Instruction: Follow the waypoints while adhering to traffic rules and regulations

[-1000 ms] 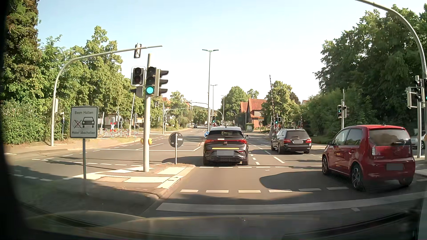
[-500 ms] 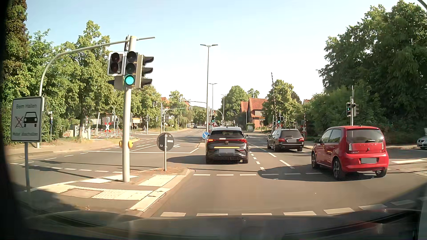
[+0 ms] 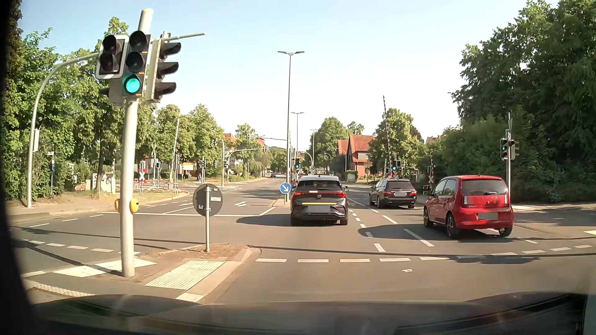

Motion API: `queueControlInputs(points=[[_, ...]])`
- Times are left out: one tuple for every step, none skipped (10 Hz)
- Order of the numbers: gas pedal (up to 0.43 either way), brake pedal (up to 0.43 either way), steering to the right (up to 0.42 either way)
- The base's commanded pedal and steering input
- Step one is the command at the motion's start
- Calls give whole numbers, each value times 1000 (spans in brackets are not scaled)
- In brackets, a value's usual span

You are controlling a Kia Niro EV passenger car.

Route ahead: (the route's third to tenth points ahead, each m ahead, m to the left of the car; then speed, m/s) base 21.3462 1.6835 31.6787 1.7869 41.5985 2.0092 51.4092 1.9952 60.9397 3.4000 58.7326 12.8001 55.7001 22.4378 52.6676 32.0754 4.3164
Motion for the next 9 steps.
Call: queueControlInputs(points=[[240, 6, 6], [240, 6, 12], [240, 6, 16], [228, 6, 19], [189, 6, 23], [189, 6, 27], [189, 6, 28], [189, 6, 27], [189, 6, 25]])
